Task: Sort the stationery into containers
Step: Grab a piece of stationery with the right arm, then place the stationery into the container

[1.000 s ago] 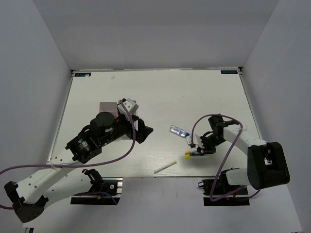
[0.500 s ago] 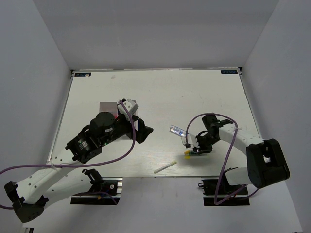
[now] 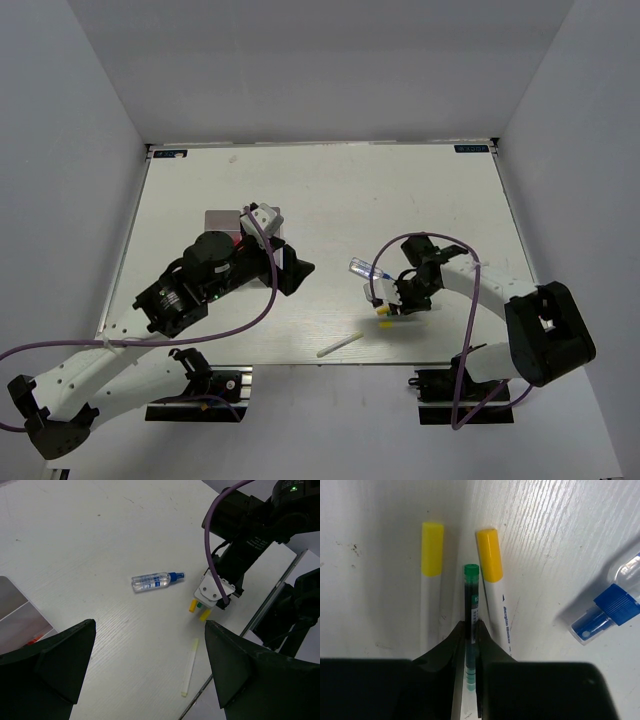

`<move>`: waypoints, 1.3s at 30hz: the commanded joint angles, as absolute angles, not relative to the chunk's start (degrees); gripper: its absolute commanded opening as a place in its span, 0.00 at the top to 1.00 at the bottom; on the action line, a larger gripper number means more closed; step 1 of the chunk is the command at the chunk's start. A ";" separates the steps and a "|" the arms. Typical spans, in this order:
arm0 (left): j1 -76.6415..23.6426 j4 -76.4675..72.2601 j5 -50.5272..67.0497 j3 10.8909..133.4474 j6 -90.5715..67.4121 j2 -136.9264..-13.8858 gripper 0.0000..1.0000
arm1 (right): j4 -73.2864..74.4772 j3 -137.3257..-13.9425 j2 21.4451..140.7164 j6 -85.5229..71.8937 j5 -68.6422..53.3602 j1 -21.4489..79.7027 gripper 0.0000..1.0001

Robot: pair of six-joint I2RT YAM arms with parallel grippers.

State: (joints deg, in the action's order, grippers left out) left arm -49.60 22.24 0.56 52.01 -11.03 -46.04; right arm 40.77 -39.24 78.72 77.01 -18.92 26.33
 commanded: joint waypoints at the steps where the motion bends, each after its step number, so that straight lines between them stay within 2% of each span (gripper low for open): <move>1: -49.39 21.88 0.44 51.16 -11.34 -45.09 0.01 | 38.76 -37.79 79.72 74.80 -14.68 27.60 0.89; 6: -49.39 21.88 -0.61 51.15 -11.34 -44.56 0.01 | 42.00 -42.08 77.70 72.42 -17.57 28.47 1.00; 12: -49.39 21.88 -1.76 50.63 -11.34 -44.04 0.01 | 52.72 -54.62 76.73 71.28 -27.92 28.56 1.00; 16: -49.39 21.36 -2.90 49.49 -10.82 -41.58 0.01 | 54.32 -62.65 78.22 67.70 -33.21 29.00 1.00; 21: -49.39 19.26 -2.12 47.56 -9.76 -37.62 0.01 | 48.63 -74.93 84.79 60.48 -39.19 30.93 1.00; 39: -49.39 14.59 15.63 41.14 -1.15 -27.87 0.01 | 29.80 -113.45 115.99 34.55 -52.99 40.78 1.00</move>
